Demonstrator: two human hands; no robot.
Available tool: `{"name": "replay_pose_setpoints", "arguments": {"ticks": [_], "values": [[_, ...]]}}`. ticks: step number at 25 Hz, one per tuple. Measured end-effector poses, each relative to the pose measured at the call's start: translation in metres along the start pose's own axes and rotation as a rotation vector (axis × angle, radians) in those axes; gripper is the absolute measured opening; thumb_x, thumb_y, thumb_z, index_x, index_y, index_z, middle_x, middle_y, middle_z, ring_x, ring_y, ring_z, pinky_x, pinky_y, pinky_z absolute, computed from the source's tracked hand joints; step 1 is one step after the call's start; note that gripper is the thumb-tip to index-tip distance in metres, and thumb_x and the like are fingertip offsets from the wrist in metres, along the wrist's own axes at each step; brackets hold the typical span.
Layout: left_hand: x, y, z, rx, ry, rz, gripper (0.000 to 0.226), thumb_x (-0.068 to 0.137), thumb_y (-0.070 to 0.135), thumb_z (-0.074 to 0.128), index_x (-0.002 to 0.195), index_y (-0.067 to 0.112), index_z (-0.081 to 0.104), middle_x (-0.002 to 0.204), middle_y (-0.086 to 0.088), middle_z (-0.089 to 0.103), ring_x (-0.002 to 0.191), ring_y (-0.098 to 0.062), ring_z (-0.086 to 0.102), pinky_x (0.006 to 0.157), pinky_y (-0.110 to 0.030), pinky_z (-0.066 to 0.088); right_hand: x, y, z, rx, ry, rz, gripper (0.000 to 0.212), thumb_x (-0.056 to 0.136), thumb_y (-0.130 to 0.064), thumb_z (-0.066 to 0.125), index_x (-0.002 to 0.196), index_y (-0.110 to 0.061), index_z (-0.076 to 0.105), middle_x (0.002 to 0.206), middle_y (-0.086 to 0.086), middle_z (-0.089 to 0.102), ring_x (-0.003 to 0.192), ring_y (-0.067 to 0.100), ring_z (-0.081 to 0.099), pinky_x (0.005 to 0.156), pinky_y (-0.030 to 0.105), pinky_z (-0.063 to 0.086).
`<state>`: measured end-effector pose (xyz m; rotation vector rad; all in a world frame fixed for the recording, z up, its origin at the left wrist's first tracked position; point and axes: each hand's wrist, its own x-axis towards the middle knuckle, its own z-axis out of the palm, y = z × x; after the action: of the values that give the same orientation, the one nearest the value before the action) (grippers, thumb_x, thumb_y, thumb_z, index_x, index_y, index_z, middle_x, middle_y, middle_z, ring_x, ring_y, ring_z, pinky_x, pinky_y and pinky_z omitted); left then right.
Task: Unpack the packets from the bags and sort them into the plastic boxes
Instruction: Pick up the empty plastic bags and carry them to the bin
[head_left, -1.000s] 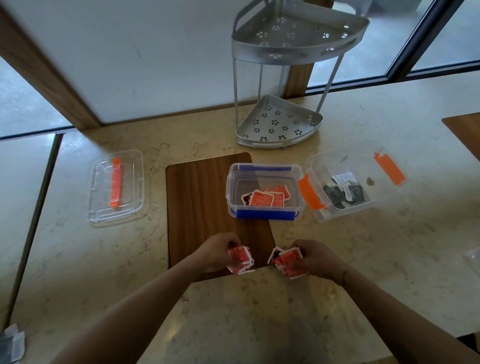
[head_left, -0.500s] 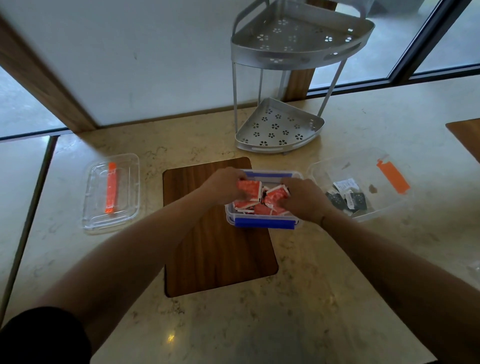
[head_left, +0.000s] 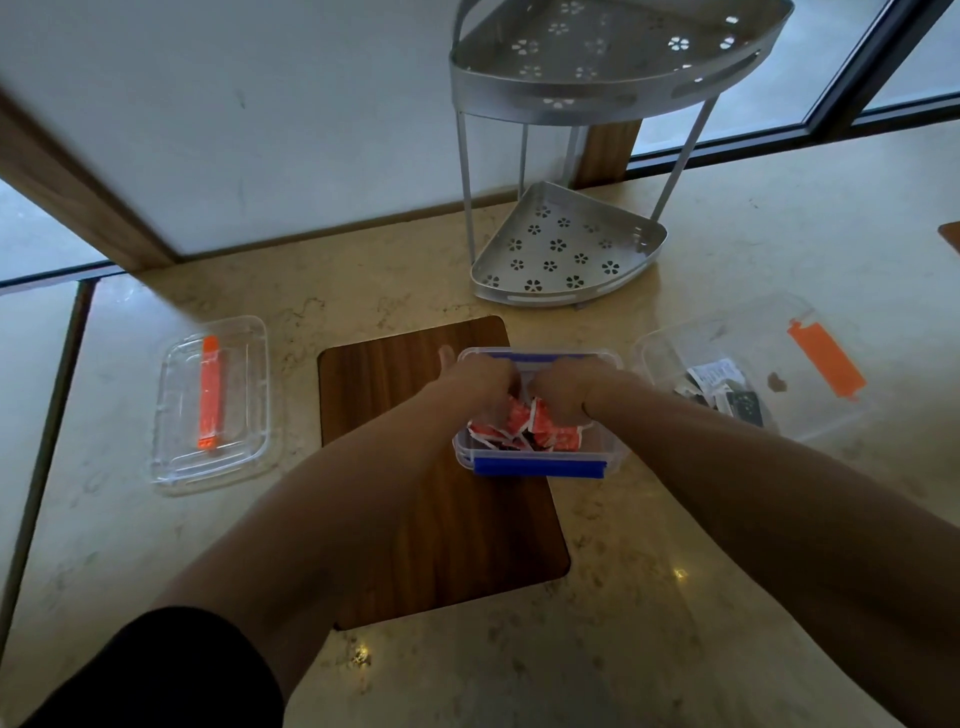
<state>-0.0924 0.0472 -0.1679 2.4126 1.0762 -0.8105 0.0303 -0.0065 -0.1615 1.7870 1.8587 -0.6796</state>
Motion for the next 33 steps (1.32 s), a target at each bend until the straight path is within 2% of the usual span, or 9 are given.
{"name": "replay_pose_setpoints", "arguments": {"ticks": [4,7,13,18,21,24,27,29,33], "values": [[-0.003,0.0,0.005,0.053,0.107,-0.007,0.029,0.089,0.034,0.062,0.117,0.03,0.062,0.115,0.001,0.062,0.125,-0.026,0.044,0.111,-0.059,0.011,0.005,0.002,0.008,-0.032,0.09,0.005,0.026,0.089,-0.024,0.059,0.114,-0.019,0.062,0.101,0.003,0.067,0.092,0.021,0.062,0.082,0.035,0.051],[-0.007,-0.005,0.012,0.053,0.191,0.016,0.037,0.087,0.036,0.063,0.124,0.033,0.056,0.126,0.002,0.058,0.127,-0.026,0.043,0.109,-0.057,0.016,0.001,0.003,0.01,-0.077,0.193,0.0,0.022,0.09,-0.024,0.055,0.111,-0.02,0.063,0.1,0.004,0.067,0.091,0.022,0.063,0.081,0.038,0.052],[-0.04,-0.005,0.006,0.004,0.305,0.019,0.044,0.088,0.038,0.06,0.13,0.03,0.052,0.129,-0.002,0.055,0.125,-0.026,0.045,0.107,-0.052,0.028,-0.032,-0.001,0.0,0.033,0.317,-0.013,0.026,0.09,-0.031,0.055,0.113,-0.019,0.06,0.109,0.004,0.063,0.099,0.022,0.058,0.083,0.038,0.049],[-0.082,-0.006,0.002,-0.17,0.459,0.043,0.052,0.08,0.049,0.064,0.128,0.033,0.051,0.13,0.003,0.054,0.123,-0.022,0.047,0.104,-0.049,0.034,-0.095,-0.002,-0.009,0.208,0.47,0.021,0.048,0.09,-0.046,0.054,0.13,-0.021,0.051,0.129,0.005,0.055,0.118,0.023,0.05,0.095,0.041,0.043],[-0.116,-0.005,-0.003,-0.222,0.547,0.063,0.06,0.069,0.068,0.061,0.12,0.04,0.049,0.128,0.009,0.055,0.121,-0.019,0.048,0.103,-0.053,0.038,-0.138,-0.001,-0.009,0.233,0.601,0.048,0.06,0.089,-0.052,0.053,0.14,-0.022,0.04,0.145,0.003,0.046,0.132,0.022,0.041,0.105,0.044,0.037],[-0.155,0.002,-0.009,-0.213,0.653,0.069,0.076,0.068,0.078,0.056,0.133,0.042,0.041,0.145,0.008,0.045,0.134,-0.02,0.038,0.109,-0.056,0.031,-0.182,0.003,-0.009,0.254,0.717,0.052,0.065,0.088,-0.055,0.053,0.143,-0.024,0.036,0.15,0.003,0.04,0.136,0.021,0.038,0.108,0.046,0.037],[-0.203,0.022,-0.02,-0.309,0.757,0.087,0.08,0.073,0.064,0.068,0.141,0.036,0.038,0.153,0.006,0.034,0.142,-0.02,0.026,0.114,-0.049,0.018,-0.228,0.011,-0.013,0.265,0.796,0.047,0.069,0.087,-0.059,0.053,0.145,-0.026,0.033,0.153,0.001,0.036,0.139,0.02,0.035,0.109,0.045,0.036],[-0.236,0.042,-0.024,-0.332,0.843,0.118,0.08,0.074,0.061,0.07,0.142,0.036,0.038,0.154,0.004,0.034,0.142,-0.02,0.026,0.114,-0.047,0.02,-0.263,0.021,-0.012,0.291,0.863,0.036,0.069,0.087,-0.058,0.054,0.145,-0.027,0.034,0.153,-0.001,0.036,0.139,0.019,0.034,0.109,0.042,0.035],[-0.3,0.092,-0.029,-0.381,0.996,0.159,0.085,0.067,0.071,0.062,0.141,0.036,0.039,0.152,0.005,0.038,0.14,-0.016,0.03,0.113,-0.05,0.028,-0.342,0.05,-0.006,0.337,1.015,0.0,0.071,0.082,-0.063,0.051,0.144,-0.032,0.035,0.152,-0.004,0.038,0.139,0.017,0.034,0.109,0.04,0.035]]}}
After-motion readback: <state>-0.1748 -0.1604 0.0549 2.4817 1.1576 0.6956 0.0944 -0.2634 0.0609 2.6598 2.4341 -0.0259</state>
